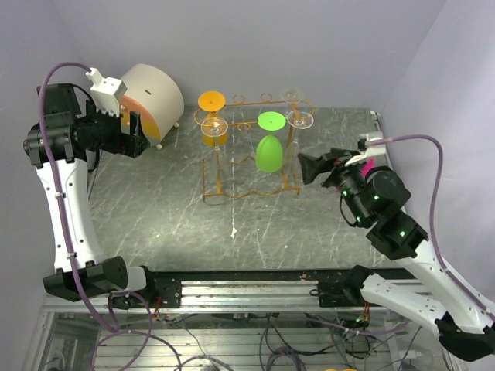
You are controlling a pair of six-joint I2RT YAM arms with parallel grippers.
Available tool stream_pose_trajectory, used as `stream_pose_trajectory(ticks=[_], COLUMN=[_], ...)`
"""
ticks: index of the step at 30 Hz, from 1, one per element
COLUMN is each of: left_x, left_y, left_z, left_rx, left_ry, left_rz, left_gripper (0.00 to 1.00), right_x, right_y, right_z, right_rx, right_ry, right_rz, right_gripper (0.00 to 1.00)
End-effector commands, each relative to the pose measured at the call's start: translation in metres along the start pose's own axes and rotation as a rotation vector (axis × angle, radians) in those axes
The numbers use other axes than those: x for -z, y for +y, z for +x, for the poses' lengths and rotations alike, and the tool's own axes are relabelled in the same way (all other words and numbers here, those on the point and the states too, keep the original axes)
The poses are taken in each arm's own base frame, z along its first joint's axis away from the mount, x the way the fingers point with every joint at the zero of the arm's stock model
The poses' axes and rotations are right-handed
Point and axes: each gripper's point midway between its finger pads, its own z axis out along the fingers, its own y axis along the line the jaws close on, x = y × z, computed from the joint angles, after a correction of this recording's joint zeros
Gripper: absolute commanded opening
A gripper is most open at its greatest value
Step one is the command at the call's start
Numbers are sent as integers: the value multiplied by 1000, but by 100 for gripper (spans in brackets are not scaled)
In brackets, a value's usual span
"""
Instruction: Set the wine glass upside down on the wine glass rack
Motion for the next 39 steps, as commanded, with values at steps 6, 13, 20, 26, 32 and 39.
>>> stream_pose_trajectory(ticks=[6, 13, 20, 26, 32, 39], left_x=[6, 5, -7, -16, -19, -21], left_y=[4, 3, -4, -8, -8, -16], left_z=[-21, -37, -27, -14, -9, -2], left_rx=[120, 111, 118, 116, 111, 110], left_ry=[-23, -56, -25, 14, 28, 35], left_rz=[-60, -32, 49, 98, 113, 160], left_gripper=[100, 100, 100, 100, 100, 99], right_x=[12, 38, 36, 35, 34, 23], right_y=[-171, -297, -320, -325, -324, -320], right_z=[41, 68, 114, 133, 152, 167], right_rx=[-94, -398, -473, -479, -503, -533], right_ry=[185, 230, 340, 363, 399, 415], right_rz=[750, 955, 1005, 1008, 998, 960], right_gripper=[100, 99, 89, 66, 53, 53])
